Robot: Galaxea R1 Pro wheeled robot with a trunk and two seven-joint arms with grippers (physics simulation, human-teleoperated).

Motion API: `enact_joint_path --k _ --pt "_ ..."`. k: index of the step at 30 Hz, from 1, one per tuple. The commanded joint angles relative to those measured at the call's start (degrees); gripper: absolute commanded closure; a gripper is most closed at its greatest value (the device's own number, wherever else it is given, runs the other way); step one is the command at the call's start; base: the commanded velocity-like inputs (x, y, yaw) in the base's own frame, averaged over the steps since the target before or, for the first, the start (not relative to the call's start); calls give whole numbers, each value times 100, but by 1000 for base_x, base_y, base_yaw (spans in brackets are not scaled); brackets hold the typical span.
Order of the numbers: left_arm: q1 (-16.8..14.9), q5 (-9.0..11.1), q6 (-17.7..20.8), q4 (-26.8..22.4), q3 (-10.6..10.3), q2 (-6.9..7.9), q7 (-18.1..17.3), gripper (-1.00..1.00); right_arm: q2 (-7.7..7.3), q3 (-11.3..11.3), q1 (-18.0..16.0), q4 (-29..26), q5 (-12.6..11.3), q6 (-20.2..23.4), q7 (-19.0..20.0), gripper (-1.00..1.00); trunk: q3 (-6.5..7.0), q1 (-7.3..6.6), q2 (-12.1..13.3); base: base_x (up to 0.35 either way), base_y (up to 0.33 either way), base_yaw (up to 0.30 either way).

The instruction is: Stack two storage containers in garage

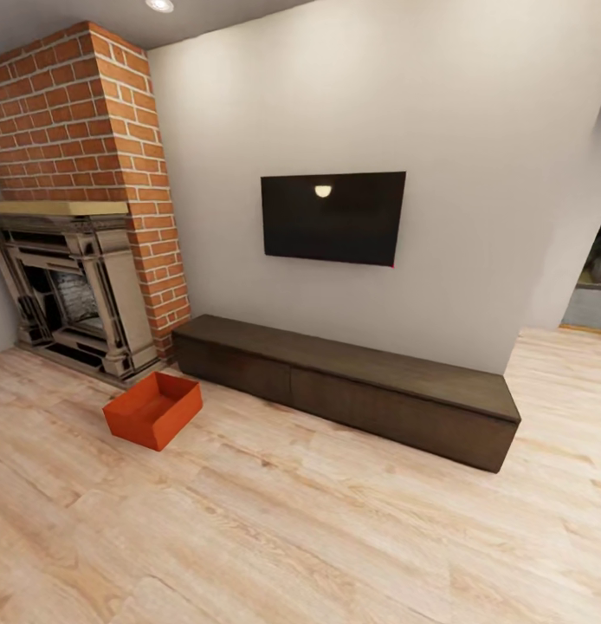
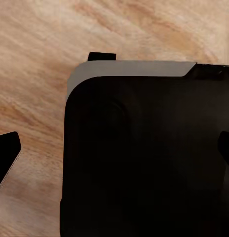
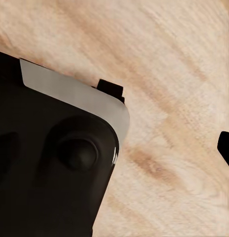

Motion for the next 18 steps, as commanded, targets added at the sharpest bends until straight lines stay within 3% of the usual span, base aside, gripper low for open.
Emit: enact_joint_path --k 1,18 --pt "-2 33 -17 3 7 -2 7 -100 1 38 -6 16 -61 -30 33 -100 -6 3 -2 321 0 0" --pt "-2 33 -17 3 12 -2 7 -100 10 38 -6 15 -61 -26 33 -100 -6 3 -2 321 0 0"
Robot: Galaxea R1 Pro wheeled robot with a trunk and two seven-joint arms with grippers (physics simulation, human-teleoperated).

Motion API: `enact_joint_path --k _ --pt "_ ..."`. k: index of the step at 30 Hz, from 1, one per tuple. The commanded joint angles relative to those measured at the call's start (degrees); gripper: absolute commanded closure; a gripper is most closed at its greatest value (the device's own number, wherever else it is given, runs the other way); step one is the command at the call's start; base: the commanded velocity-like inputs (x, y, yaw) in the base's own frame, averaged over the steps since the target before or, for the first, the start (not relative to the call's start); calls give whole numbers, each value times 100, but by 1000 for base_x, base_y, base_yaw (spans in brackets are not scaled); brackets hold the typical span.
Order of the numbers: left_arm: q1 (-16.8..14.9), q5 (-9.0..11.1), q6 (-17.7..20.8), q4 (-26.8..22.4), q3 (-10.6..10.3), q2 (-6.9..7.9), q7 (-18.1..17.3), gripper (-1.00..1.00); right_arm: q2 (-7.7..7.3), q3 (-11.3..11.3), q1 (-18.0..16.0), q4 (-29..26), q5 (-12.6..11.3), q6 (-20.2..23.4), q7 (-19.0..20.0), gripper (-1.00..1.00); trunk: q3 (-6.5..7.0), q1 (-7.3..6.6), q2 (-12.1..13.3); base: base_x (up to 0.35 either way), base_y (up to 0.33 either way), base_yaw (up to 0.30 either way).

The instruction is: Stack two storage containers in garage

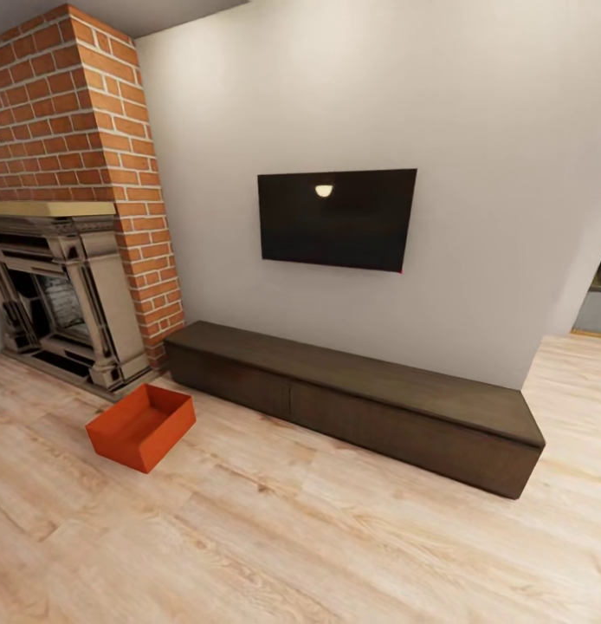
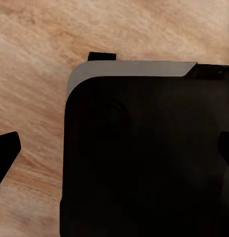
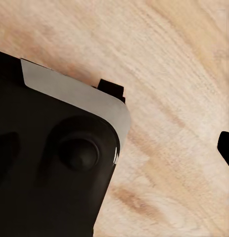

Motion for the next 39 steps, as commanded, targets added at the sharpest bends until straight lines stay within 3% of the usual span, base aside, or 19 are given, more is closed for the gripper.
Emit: enact_joint_path --k 1,26,39 --pt "-2 33 -17 3 6 -2 7 -100 1 39 -6 16 -61 -33 33 -100 -6 3 -3 321 0 0" --pt "-2 33 -17 3 7 -2 7 -100 1 39 -6 16 -56 -35 33 -100 -6 3 -3 321 0 2" --pt "-2 33 -17 3 11 -2 7 -100 1 39 -6 16 -52 -33 33 -100 -6 3 -3 321 0 231"
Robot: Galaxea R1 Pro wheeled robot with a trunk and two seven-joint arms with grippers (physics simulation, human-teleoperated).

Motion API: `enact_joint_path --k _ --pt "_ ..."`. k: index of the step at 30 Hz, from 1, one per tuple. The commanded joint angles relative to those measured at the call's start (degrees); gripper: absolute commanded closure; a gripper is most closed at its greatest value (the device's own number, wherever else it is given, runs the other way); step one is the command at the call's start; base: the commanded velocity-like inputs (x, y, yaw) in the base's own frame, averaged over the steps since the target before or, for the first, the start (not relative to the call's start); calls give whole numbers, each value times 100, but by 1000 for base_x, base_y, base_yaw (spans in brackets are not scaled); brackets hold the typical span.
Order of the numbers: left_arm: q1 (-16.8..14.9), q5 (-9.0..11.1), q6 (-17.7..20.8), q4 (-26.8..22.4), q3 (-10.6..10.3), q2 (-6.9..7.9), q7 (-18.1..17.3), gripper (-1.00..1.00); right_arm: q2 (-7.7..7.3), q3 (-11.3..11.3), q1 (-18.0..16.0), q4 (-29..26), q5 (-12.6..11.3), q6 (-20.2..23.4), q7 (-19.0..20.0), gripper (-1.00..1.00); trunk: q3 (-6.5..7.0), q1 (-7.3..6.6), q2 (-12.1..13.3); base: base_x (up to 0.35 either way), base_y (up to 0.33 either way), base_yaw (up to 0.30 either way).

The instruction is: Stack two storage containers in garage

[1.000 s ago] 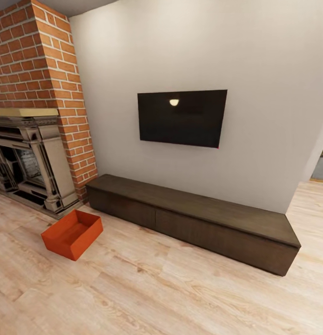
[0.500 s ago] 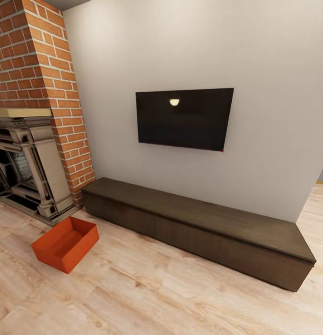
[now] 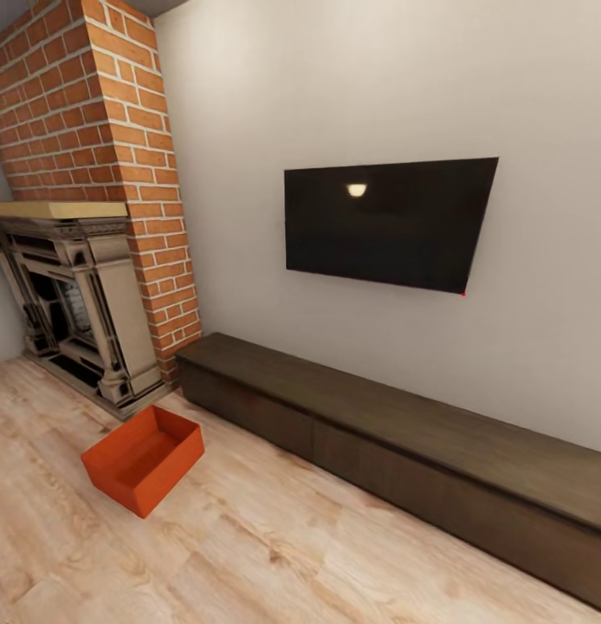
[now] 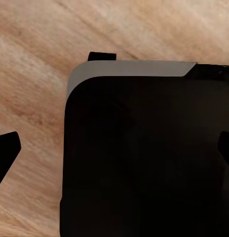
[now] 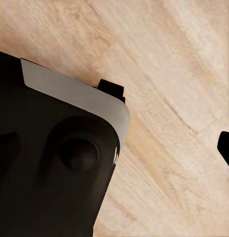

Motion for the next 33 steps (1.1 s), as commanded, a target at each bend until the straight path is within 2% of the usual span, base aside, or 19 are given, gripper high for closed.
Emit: enact_joint_path --k 1,33 --pt "-2 33 -16 2 8 -2 7 -100 1 39 -6 16 -61 -33 33 -100 -5 3 -2 321 0 269" --pt "-2 33 -22 2 8 -2 7 -100 1 39 -6 17 -69 -33 33 -100 -5 3 -2 321 0 270"
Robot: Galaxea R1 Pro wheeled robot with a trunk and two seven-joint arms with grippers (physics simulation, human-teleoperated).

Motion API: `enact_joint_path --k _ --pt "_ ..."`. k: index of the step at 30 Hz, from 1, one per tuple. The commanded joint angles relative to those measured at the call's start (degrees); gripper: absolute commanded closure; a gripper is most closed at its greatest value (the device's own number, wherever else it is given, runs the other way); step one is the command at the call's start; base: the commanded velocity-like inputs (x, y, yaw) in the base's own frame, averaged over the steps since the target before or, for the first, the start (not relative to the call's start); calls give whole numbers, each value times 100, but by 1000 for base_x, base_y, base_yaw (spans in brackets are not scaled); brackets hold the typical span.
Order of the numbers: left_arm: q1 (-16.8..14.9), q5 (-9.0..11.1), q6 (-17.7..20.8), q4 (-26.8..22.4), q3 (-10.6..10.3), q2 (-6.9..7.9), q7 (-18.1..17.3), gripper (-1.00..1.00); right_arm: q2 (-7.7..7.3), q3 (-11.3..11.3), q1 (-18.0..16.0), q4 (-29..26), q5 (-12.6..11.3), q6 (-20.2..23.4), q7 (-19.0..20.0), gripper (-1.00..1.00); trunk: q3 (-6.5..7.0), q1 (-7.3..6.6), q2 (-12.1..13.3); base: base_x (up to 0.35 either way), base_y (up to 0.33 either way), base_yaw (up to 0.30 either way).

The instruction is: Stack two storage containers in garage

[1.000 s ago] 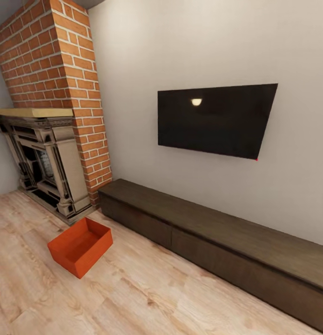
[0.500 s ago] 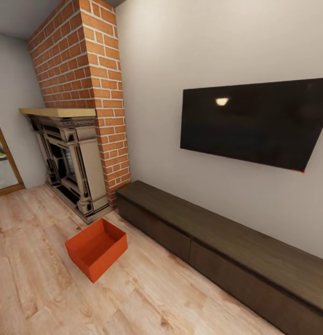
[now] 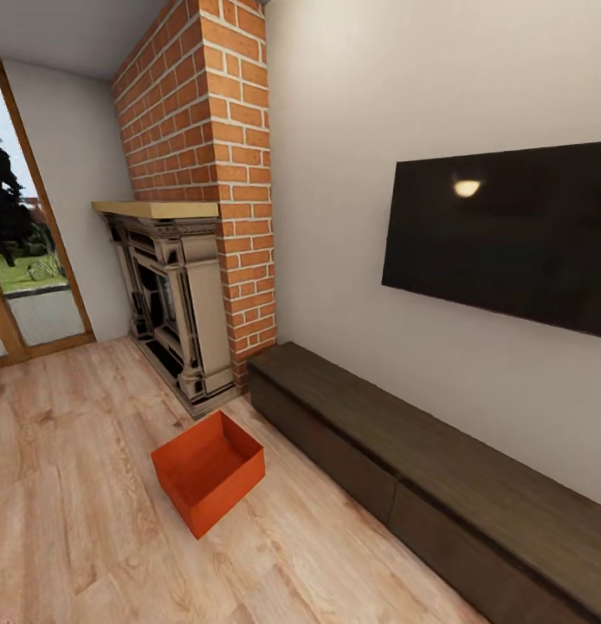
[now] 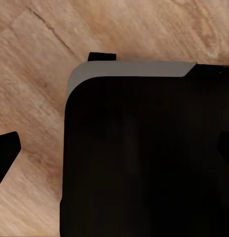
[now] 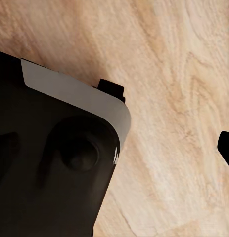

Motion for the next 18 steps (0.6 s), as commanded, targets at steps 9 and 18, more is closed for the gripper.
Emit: enact_joint_path --k 9,18 --pt "-2 33 -18 2 9 -2 7 -100 1 39 -6 15 -60 -34 33 -100 -5 3 -2 321 0 270" --pt "-2 33 -18 2 9 -2 7 -100 1 39 -6 16 -61 -34 33 -100 -5 3 -2 321 0 220"
